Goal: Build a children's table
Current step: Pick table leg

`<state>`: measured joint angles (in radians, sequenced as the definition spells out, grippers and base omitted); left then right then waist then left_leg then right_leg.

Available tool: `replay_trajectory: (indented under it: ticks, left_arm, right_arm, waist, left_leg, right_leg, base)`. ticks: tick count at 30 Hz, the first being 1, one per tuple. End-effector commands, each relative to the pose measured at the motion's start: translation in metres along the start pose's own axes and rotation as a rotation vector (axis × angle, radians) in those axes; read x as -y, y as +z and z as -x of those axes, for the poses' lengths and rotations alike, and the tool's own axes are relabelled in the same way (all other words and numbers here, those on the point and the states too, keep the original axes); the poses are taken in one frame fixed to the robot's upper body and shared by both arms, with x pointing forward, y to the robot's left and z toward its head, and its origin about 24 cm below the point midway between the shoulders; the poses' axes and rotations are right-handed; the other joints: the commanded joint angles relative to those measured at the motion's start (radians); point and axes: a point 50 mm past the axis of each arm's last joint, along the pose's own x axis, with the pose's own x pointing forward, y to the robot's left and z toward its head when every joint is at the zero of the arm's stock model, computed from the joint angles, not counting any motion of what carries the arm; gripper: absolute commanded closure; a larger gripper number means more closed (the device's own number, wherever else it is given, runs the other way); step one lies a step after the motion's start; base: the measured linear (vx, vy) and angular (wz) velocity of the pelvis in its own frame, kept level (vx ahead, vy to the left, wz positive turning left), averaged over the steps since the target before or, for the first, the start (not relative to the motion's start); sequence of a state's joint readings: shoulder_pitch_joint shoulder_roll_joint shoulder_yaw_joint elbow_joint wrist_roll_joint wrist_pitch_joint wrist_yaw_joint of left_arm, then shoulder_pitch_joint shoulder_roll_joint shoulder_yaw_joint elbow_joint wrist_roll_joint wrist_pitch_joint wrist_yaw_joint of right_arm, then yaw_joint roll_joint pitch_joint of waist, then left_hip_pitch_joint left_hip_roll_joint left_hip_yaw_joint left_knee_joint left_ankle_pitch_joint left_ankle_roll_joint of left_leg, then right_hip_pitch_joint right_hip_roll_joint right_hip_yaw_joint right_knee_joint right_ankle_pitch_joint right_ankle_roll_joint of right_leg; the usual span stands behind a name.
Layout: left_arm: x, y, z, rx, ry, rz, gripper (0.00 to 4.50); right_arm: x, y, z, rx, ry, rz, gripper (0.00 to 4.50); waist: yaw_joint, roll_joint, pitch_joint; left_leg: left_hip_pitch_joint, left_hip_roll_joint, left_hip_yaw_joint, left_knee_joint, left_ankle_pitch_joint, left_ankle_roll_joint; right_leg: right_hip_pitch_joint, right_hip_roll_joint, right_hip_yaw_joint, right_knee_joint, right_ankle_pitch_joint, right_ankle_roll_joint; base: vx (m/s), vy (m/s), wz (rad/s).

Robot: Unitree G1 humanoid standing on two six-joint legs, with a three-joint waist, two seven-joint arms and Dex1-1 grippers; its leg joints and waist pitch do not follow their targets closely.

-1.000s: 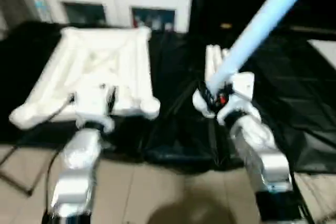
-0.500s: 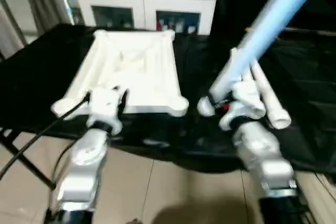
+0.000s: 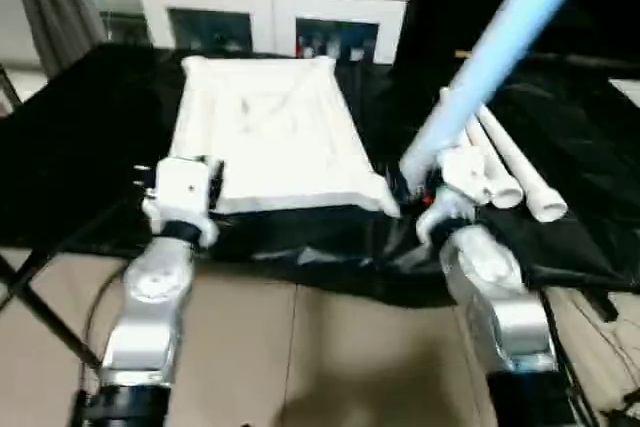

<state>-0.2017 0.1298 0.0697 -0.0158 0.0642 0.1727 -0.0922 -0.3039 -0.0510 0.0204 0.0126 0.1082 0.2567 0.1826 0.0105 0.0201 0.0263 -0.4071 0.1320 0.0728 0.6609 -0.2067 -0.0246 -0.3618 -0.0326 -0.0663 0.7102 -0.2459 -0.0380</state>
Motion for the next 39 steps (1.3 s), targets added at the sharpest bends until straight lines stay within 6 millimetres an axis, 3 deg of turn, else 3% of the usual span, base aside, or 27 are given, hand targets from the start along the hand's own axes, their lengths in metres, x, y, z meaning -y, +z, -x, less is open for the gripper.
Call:
replay_trajectory:
  ticks: [1, 2, 3, 4, 5, 6, 7, 9, 10, 18, 21, 22, 23, 24, 25, 26, 27, 28, 29, 30, 31, 32, 34, 35, 36, 37, 39]
  left_arm:
    - [0.007, 0.008, -0.003, 0.015, -0.015, 0.015, 3.27]
    - [0.007, 0.010, -0.003, 0.029, -0.012, 0.021, 3.27]
    - [0.006, 0.011, -0.003, 0.039, -0.012, 0.020, 3.27]
    - [0.006, 0.012, -0.003, 0.047, -0.012, 0.019, 3.27]
    - [0.004, 0.014, -0.003, 0.050, -0.003, 0.002, 3.27]
    - [0.004, 0.014, -0.003, 0.046, -0.001, 0.006, 3.27]
    - [0.004, 0.014, -0.003, 0.032, -0.002, 0.021, 3.27]
    - [0.004, 0.016, -0.004, 0.050, -0.007, 0.049, 3.27]
    - [0.004, 0.017, -0.004, 0.065, -0.020, 0.047, 3.27]
    - [0.009, 0.015, -0.004, 0.056, -0.058, 0.039, 3.27]
    - [0.009, 0.016, -0.005, 0.059, -0.062, 0.042, 3.27]
    - [0.009, 0.016, -0.005, 0.059, -0.062, 0.042, 3.27]
    - [0.009, 0.016, -0.004, 0.063, -0.066, 0.041, 3.27]
    - [0.011, 0.017, -0.003, 0.070, -0.073, 0.043, 3.27]
    - [0.011, 0.017, -0.003, 0.071, -0.073, 0.044, 3.27]
    - [0.011, 0.017, -0.002, 0.070, -0.070, 0.043, 3.27]
    - [0.011, 0.017, -0.002, 0.069, -0.069, 0.043, 3.27]
    - [0.010, 0.017, -0.002, 0.068, -0.067, 0.043, 3.27]
    - [0.010, 0.016, -0.002, 0.065, -0.067, 0.042, 3.27]
    - [0.010, 0.016, -0.002, 0.065, -0.069, 0.042, 3.27]
    - [0.010, 0.016, -0.002, 0.065, -0.069, 0.042, 3.27]
    - [0.010, 0.016, -0.003, 0.062, -0.068, 0.040, 3.27]
    - [0.009, 0.015, -0.003, 0.059, -0.064, 0.040, 3.27]
    - [0.009, 0.015, -0.003, 0.058, -0.064, 0.039, 3.27]
    - [0.009, 0.015, -0.002, 0.056, -0.063, 0.040, 3.27]
    - [0.009, 0.015, -0.002, 0.056, -0.062, 0.040, 3.27]
    - [0.010, 0.015, -0.001, 0.053, -0.060, 0.038, 3.27]
  right_arm:
    - [0.006, -0.002, 0.000, -0.004, -0.022, 0.004, 2.64]
    - [0.005, -0.003, -0.002, -0.008, -0.017, 0.005, 2.64]
    - [0.003, -0.003, -0.002, -0.009, -0.013, 0.003, 2.64]
    - [0.002, -0.003, -0.003, -0.010, -0.009, 0.000, 2.64]
    - [0.001, -0.002, -0.003, -0.008, 0.004, -0.005, 2.64]
    - [0.000, -0.002, -0.003, -0.007, 0.008, -0.005, 2.64]
    - [-0.001, -0.001, -0.003, -0.005, 0.019, -0.002, 2.64]
    - [0.000, -0.001, -0.004, -0.005, 0.016, 0.003, 2.64]
    - [0.001, -0.001, -0.004, -0.005, 0.012, 0.005, 2.64]
    - [0.003, -0.005, -0.004, -0.013, 0.002, -0.010, 2.64]
    - [0.002, -0.004, -0.003, -0.015, 0.020, -0.006, 2.64]
    - [0.002, -0.004, -0.003, -0.015, 0.020, -0.006, 2.64]
    - [0.003, -0.006, -0.004, -0.021, 0.026, 0.001, 2.64]
    - [0.003, -0.007, -0.004, -0.022, 0.030, 0.003, 2.64]
    - [0.003, -0.007, -0.004, -0.023, 0.031, 0.000, 2.64]
    - [0.003, -0.007, -0.005, -0.025, 0.035, 0.012, 2.64]
    - [0.003, -0.007, -0.005, -0.026, 0.036, 0.015, 2.64]
    - [0.003, -0.008, -0.005, -0.028, 0.038, 0.022, 2.64]
    - [0.000, -0.007, -0.007, -0.027, 0.056, 0.037, 2.64]
    - [-0.001, -0.007, -0.007, -0.025, 0.063, 0.042, 2.64]
    - [-0.001, -0.007, -0.007, -0.025, 0.063, 0.042, 2.64]
    - [-0.003, -0.006, -0.007, -0.022, 0.069, 0.043, 2.64]
    - [-0.003, -0.006, -0.006, -0.020, 0.072, 0.041, 2.64]
    - [-0.003, -0.006, -0.006, -0.019, 0.072, 0.041, 2.64]
    - [-0.002, -0.006, -0.006, -0.017, 0.070, 0.030, 2.64]
    - [-0.002, -0.006, -0.006, -0.017, 0.069, 0.029, 2.64]
    - [-0.001, -0.006, -0.006, -0.020, 0.073, 0.038, 2.64]
  waist:
    - [-0.011, 0.018, -0.055]
    - [-0.002, -0.012, -0.060]
    - [0.031, -0.048, -0.064]
    - [0.068, -0.051, -0.054]
    - [0.073, -0.049, -0.048]
    - [0.072, -0.037, -0.047]
    - [0.066, -0.025, -0.042]
    - [0.054, -0.013, -0.040]
    - [0.053, -0.017, -0.038]
    - [0.058, -0.010, -0.045]
    - [0.053, -0.006, -0.033]
    - [0.036, -0.009, -0.016]
    - [0.026, -0.005, -0.007]
    - [0.025, 0.002, 0.000]
    - [0.033, -0.005, 0.005]
    - [0.036, 0.025, 0.000]
    - [0.051, 0.005, -0.015]
    - [0.038, -0.040, -0.016]
    - [0.052, -0.032, -0.011]
    - [0.068, -0.067, -0.026]
    - [0.082, -0.059, -0.037]
    - [0.083, -0.047, -0.039]
    - [0.067, 0.006, -0.056]
    - [0.060, 0.024, -0.060]
    - [0.017, 0.050, -0.077]
    - [-0.009, 0.037, -0.084]
    - [-0.005, 0.011, -0.068]
  left_leg:
    - [0.061, 0.149, -0.100, -0.170, -0.298, 0.125]
    - [0.024, 0.081, -0.054, -0.131, -0.341, 0.103]
    - [-0.022, 0.014, 0.020, -0.052, -0.203, 0.083]
    - [0.003, 0.033, 0.023, -0.031, -0.093, 0.037]
    - [-0.002, 0.038, 0.021, -0.038, -0.075, 0.027]
    - [-0.017, 0.058, 0.022, -0.077, -0.075, -0.008]
    - [-0.008, 0.071, 0.020, -0.112, -0.184, -0.041]
    - [0.022, 0.090, 0.012, -0.129, -0.366, -0.073]
    - [0.022, 0.091, 0.013, -0.133, -0.409, -0.077]
    - [0.019, 0.090, 0.026, -0.138, -0.332, -0.061]
    - [0.053, 0.090, 0.025, -0.140, -0.539, -0.080]
    - [0.157, 0.090, 0.051, -0.104, -0.679, -0.113]
    - [0.209, 0.095, 0.061, -0.094, -0.736, -0.127]
    - [0.225, 0.126, 0.050, -0.120, -0.851, -0.128]
    - [0.093, 0.148, 0.017, -0.242, -0.953, -0.106]
    - [0.038, 0.132, 0.032, -0.274, -0.995, -0.102]
    - [0.077, 0.122, 0.055, -0.254, -0.945, -0.038]
    - [0.121, 0.069, 0.069, -0.138, -0.745, -0.046]
    - [0.108, 0.047, 0.084, -0.062, -0.572, -0.028]
    - [0.016, 0.046, 0.070, 0.017, -0.238, 0.038]
    - [-0.019, 0.047, 0.056, 0.017, -0.116, 0.055]
    - [-0.024, 0.045, 0.054, 0.002, -0.085, 0.061]
    - [0.014, 0.066, 0.057, -0.092, 0.039, 0.085]
    - [0.042, 0.081, 0.033, -0.112, 0.010, 0.099]
    - [0.199, 0.150, -0.053, -0.125, -0.039, 0.213]
    - [0.239, 0.195, -0.113, -0.121, 0.033, 0.392]
    - [0.219, 0.197, -0.092, -0.119, 0.062, 0.484]
  right_leg:
    - [-0.020, -0.066, 0.028, -0.034, -0.072, -0.005]
    - [0.010, -0.113, 0.062, -0.107, -0.037, -0.046]
    - [0.044, -0.181, 0.081, -0.172, -0.056, -0.078]
    - [0.016, -0.217, 0.095, -0.201, -0.300, 0.017]
    - [0.018, -0.209, 0.092, -0.201, -0.407, 0.032]
    - [0.027, -0.172, 0.065, -0.186, -0.482, 0.022]
    - [0.014, -0.129, 0.041, -0.177, -0.484, 0.006]
    - [-0.005, -0.109, 0.040, -0.165, -0.401, -0.039]
    - [-0.002, -0.112, 0.042, -0.162, -0.348, -0.065]
    - [0.010, -0.116, 0.047, -0.156, -0.207, -0.090]
    - [0.012, -0.116, 0.042, -0.180, -0.449, -0.057]
    - [-0.050, -0.066, 0.030, -0.222, -0.589, -0.025]
    - [-0.078, -0.030, 0.017, -0.236, -0.619, -0.010]
    - [-0.065, -0.022, -0.021, -0.200, -0.545, 0.008]
    - [0.064, -0.047, -0.042, -0.084, -0.390, 0.018]
    - [0.130, -0.046, -0.047, -0.001, -0.282, 0.014]
    - [0.113, -0.060, -0.006, -0.005, -0.247, 0.025]
    - [0.061, -0.125, 0.041, -0.181, -0.651, 0.022]
    - [0.065, -0.187, 0.062, -0.238, -0.859, 0.023]
    - [0.139, -0.232, 0.107, -0.260, -0.955, 0.028]
    - [0.163, -0.217, 0.111, -0.239, -0.799, -0.018]
    - [0.163, -0.190, 0.093, -0.226, -0.703, -0.046]
    - [0.148, -0.087, -0.003, -0.192, -0.325, -0.095]
    - [0.132, -0.059, -0.017, -0.170, -0.250, -0.077]
    - [0.012, -0.034, -0.041, -0.072, -0.155, -0.076]
    - [-0.050, -0.042, -0.029, -0.001, -0.151, -0.008]
    - [-0.093, -0.071, 0.007, 0.027, -0.082, 0.068]
  base:
    - [-0.105, -0.075, -0.06]
    - [-0.109, -0.108, -0.12]
    - [-0.109, -0.108, -0.12]
    - [-0.108, -0.106, -0.12]
    - [-0.058, -0.048, -0.05]
    - [-0.092, -0.066, -0.20]
    - [-0.059, -0.023, -0.22]
    - [-0.036, -0.013, -0.11]
    - [0.000, 0.000, 0.00]
    - [0.000, 0.000, 0.00]
    - [0.000, 0.000, 0.00]
    - [0.012, 0.025, -0.24]
    - [0.024, 0.026, -0.63]
    - [0.024, 0.026, -0.63]
    - [-0.018, 0.037, -0.80]
    - [-0.004, -0.004, -0.39]
    - [-0.004, -0.004, -0.39]
    - [0.112, -0.072, -0.08]
    - [0.138, -0.063, -0.17]
    - [0.138, -0.063, -0.17]
    - [0.114, -0.033, -0.09]
    - [0.112, -0.021, 0.08]
    - [0.137, 0.002, 0.05]
    - [0.230, 0.042, 0.01]
    - [0.230, 0.042, 0.01]
    - [0.221, 0.003, 0.04]
    - [0.157, -0.020, -0.03]
